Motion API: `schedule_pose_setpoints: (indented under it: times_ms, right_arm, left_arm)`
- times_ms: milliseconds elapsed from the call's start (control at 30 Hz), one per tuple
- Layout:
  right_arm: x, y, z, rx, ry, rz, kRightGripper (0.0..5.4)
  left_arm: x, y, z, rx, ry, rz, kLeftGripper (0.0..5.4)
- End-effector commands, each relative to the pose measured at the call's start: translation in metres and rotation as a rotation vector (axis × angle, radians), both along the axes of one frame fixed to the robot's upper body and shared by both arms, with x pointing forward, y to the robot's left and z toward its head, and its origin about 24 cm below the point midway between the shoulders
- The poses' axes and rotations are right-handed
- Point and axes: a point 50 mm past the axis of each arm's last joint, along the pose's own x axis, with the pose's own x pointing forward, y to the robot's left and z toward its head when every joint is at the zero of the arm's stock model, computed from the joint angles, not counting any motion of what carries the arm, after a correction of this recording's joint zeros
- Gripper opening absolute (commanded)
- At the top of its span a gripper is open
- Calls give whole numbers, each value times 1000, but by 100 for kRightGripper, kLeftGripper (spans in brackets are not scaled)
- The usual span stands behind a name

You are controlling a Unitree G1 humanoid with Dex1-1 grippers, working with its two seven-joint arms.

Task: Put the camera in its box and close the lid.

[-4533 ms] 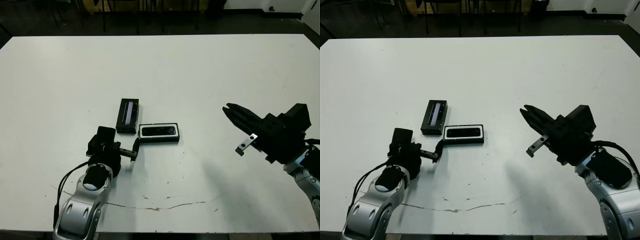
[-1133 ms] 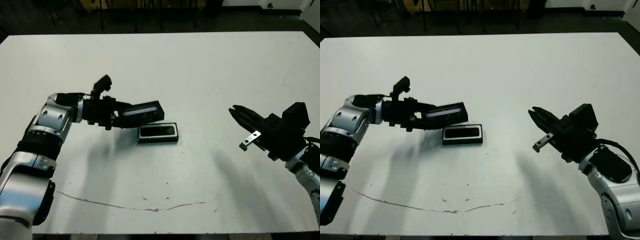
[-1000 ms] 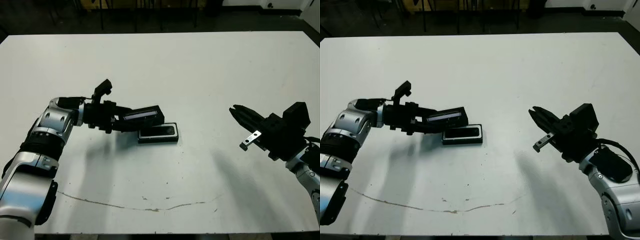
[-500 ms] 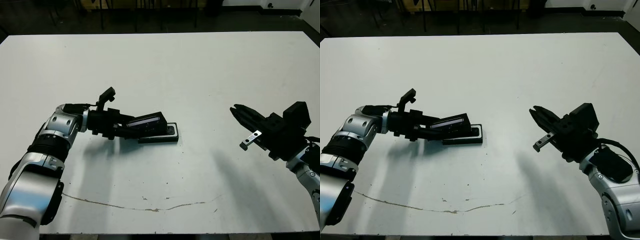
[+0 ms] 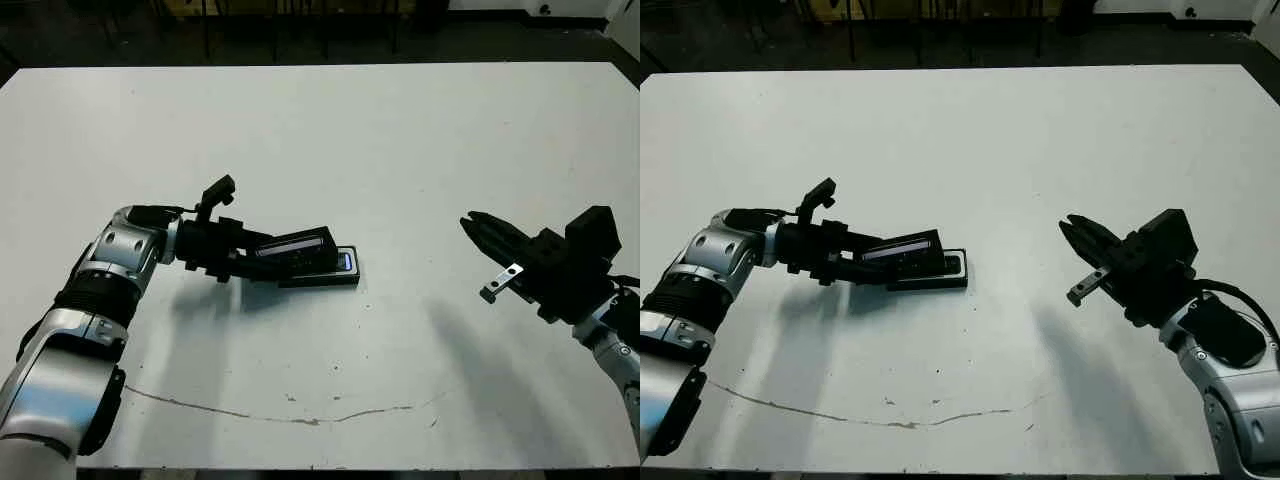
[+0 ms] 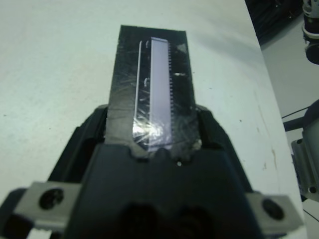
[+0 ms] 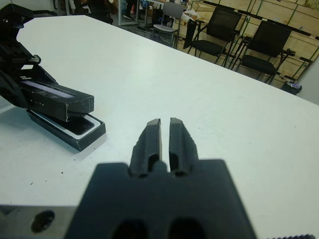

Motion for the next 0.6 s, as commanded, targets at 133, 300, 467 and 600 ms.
schedule_pose_setpoints:
  times_ms: [133,300,467,600]
  right_arm:
    - [-2,-3,-3,-14,8,-13,0]
    - [-2,-4,-2,-15,6,-10,0]
    - [-3,-5,-2,-10,12,-17,0]
    - [-3,-6,-3,-11,11,-13,0]
  left_arm:
    - [-14,-39,-30,128,-6,-139,280]
    - [-13,-54,-39,204,-23,-191,280]
    - [-13,-61,-42,225,12,-240,280]
    - [-13,-63,-41,208,20,-262,280]
